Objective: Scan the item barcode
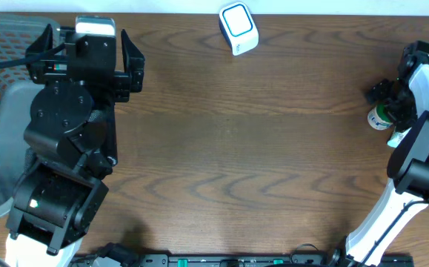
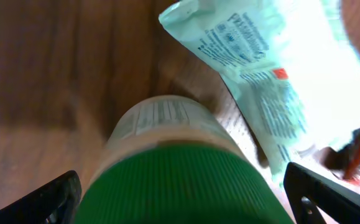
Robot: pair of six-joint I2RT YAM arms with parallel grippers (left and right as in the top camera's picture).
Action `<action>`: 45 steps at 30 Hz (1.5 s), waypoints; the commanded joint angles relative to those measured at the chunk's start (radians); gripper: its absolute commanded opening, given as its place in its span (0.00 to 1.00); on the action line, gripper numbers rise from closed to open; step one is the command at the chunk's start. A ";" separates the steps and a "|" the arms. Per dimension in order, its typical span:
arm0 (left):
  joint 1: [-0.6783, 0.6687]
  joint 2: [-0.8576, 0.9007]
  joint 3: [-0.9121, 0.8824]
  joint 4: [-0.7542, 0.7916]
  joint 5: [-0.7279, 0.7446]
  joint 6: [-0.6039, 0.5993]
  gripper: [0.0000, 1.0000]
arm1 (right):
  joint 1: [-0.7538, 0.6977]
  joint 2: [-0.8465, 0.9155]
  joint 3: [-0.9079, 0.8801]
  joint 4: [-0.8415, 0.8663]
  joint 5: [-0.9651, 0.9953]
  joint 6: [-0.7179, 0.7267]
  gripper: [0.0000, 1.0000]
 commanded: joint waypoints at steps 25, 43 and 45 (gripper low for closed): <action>0.004 -0.006 0.016 0.003 -0.006 0.010 1.00 | 0.502 -0.523 0.024 -0.064 -0.060 -0.134 0.99; 0.004 -0.006 0.016 0.003 -0.006 0.009 1.00 | 0.725 -0.522 0.024 0.004 -0.002 -0.134 0.99; 0.004 -0.006 0.016 0.003 -0.006 0.009 1.00 | 0.725 -0.522 0.024 0.016 0.022 -0.134 0.99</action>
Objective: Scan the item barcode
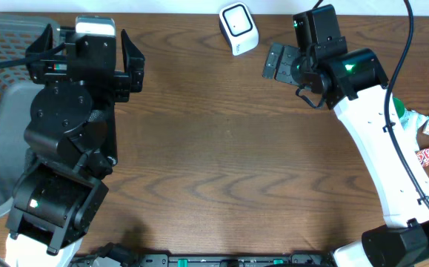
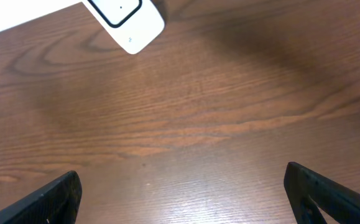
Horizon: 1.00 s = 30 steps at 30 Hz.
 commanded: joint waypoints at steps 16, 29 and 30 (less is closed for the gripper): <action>0.004 -0.006 0.016 0.002 -0.006 0.009 1.00 | 0.010 -0.064 0.008 0.225 0.080 -0.340 0.99; 0.004 -0.006 0.016 0.002 -0.006 0.009 1.00 | -0.004 -0.204 0.008 0.217 0.080 -0.481 0.99; 0.004 -0.006 0.016 0.002 -0.006 0.009 1.00 | -0.004 -0.218 0.006 0.214 0.080 -0.481 0.99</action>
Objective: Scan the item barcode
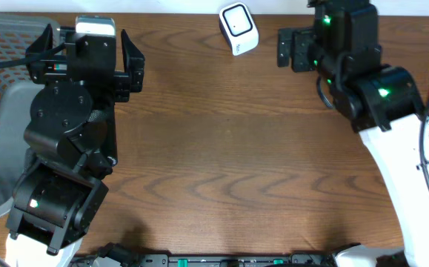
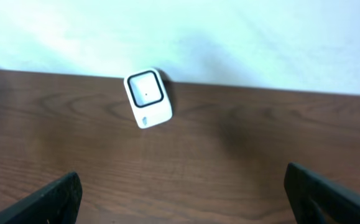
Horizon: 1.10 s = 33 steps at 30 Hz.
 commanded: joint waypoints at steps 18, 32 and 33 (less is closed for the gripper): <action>0.004 -0.006 0.016 0.002 -0.006 0.009 1.00 | -0.021 -0.606 -0.661 0.315 0.015 -0.122 0.99; 0.004 -0.006 0.016 0.002 -0.006 0.009 1.00 | -0.174 -1.222 -1.300 0.686 -0.061 -0.068 0.99; 0.004 -0.006 0.016 0.002 -0.006 0.009 1.00 | -0.183 -1.245 -1.325 0.708 -0.064 -0.069 0.99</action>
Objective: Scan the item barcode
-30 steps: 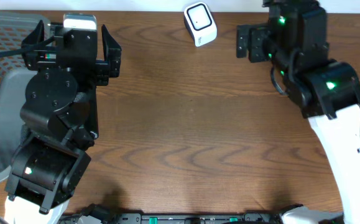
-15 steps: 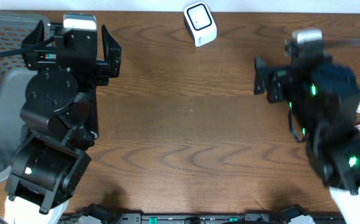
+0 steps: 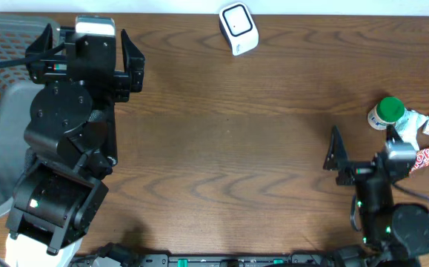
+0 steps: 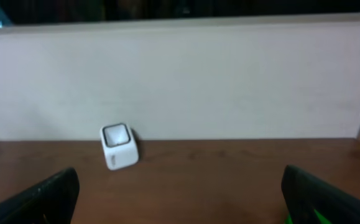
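The white barcode scanner (image 3: 238, 28) stands at the table's far edge; the right wrist view shows the scanner (image 4: 119, 146) small and far ahead. A green-lidded bottle (image 3: 386, 113) stands upright at the right edge. My right gripper (image 3: 368, 147) is low at the front right, just short of the bottle, and it is open. In its own view the right gripper (image 4: 178, 186) holds nothing, and a sliver of the green lid (image 4: 289, 218) shows by the right finger. My left gripper (image 3: 87, 46) sits open at the far left, holding nothing.
Snack packets lie beside the bottle at the right edge. A grey mesh bin stands off the table's left side. The bulky left arm (image 3: 66, 148) covers the left strip of the wooden table (image 3: 229, 148). A pale wall (image 4: 180, 81) rises behind the scanner.
My right arm was stretched to the far edge beside the scanner; now it is folded back at the front right near the bottle. Its jaws are still open and hold nothing. The left arm is unchanged.
At first my right gripper was open over the green-lidded bottle at the right edge. Then it was near the scanner with nothing in it, while the bottle stayed where it was. It was still by the scanner afterwards, and now it is back at the front right.
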Robot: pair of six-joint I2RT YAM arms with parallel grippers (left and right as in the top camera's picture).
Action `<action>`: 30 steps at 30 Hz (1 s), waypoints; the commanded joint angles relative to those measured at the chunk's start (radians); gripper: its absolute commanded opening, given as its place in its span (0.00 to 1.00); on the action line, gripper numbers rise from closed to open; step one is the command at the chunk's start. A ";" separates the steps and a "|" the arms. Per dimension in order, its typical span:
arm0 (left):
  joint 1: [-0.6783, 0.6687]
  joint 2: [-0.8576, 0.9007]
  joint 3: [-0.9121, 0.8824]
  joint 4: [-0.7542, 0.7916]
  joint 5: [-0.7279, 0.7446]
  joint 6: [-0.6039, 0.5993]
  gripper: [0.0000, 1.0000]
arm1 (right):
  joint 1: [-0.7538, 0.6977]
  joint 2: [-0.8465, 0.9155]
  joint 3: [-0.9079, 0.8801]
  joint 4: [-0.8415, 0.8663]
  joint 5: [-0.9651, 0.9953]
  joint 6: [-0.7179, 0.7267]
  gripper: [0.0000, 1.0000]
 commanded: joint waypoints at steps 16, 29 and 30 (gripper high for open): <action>0.004 -0.006 0.016 0.002 -0.006 0.009 1.00 | -0.186 -0.322 -0.404 0.228 -0.054 0.086 0.99; 0.004 -0.006 0.016 0.002 -0.006 0.009 1.00 | -0.228 -0.322 -0.513 0.172 -0.039 0.101 0.99; 0.004 -0.006 0.016 0.002 -0.006 0.009 1.00 | -0.229 -0.322 -0.513 0.156 -0.040 0.101 0.99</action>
